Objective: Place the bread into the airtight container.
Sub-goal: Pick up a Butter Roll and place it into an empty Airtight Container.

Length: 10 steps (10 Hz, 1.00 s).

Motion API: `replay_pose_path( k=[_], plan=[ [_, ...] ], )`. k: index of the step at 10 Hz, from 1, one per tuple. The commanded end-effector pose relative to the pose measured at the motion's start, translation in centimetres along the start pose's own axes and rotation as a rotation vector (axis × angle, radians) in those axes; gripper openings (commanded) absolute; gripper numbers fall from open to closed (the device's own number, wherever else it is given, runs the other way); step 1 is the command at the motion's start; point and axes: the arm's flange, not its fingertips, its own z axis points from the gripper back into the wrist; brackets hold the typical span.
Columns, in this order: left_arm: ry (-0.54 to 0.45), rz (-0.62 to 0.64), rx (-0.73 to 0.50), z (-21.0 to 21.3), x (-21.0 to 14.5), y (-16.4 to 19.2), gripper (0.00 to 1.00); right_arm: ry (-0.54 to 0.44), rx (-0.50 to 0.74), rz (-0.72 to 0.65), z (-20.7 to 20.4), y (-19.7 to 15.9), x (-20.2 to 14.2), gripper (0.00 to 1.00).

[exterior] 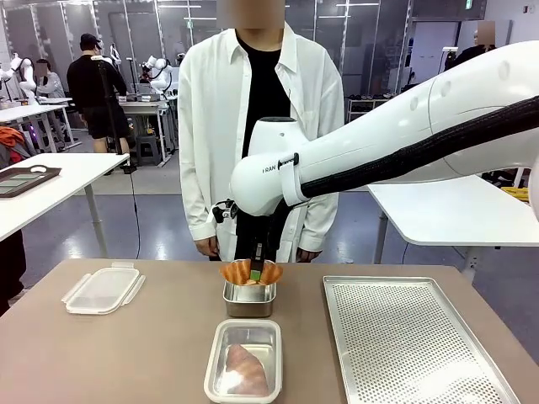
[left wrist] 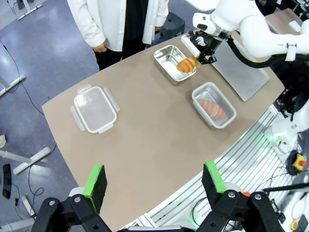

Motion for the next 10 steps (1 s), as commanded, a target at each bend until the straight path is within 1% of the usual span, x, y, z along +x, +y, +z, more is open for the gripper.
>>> replay_pose_path(
  k=[1, 2, 3, 4, 5, 7, 8, 9, 10],
  plan=[
    [0.004, -0.015, -0.004, 0.1, 0.0, -0.1, 1.0, 0.0, 0.003, 0.006, 0.1, 0.2, -0.2, 0.0],
    [0.004, -0.015, -0.004, 0.1, 0.0, -0.1, 1.0, 0.0, 0.0, 0.0, 0.0, 0.0, 0.0, 0.17],
    [0.004, -0.015, -0.004, 0.1, 0.0, -0.1, 1.0, -0.073, 0.051, -0.153, -0.4, -0.9, -0.3, 0.17],
    [0.004, -0.015, -0.004, 0.1, 0.0, -0.1, 1.0, -0.098, -0.038, -0.384, -0.8, -1.9, -0.1, 0.17],
    [0.004, -0.015, -0.004, 0.1, 0.0, -0.1, 1.0, -0.09, 0.008, -0.468, -1.1, -2.4, 0.1, 0.17],
    [0.004, -0.015, -0.004, 0.1, 0.0, -0.1, 1.0, -0.069, -0.014, -0.733, -1.3, -3.1, 1.5, 0.17],
    [0.004, -0.015, -0.004, 0.1, 0.0, -0.1, 1.0, -0.037, -0.015, -0.857, -1.6, -3.4, 2.3, 0.17],
    [0.004, -0.015, -0.004, 0.1, 0.0, -0.1, 1.0, -0.04, -0.02, -1.011, -2.1, -3.9, 3.2, 0.17],
    [0.004, -0.015, -0.004, 0.1, 0.0, -0.1, 1.0, -0.027, -0.043, -1.131, -2.7, -4.3, 4.0, 0.17]
  ],
)
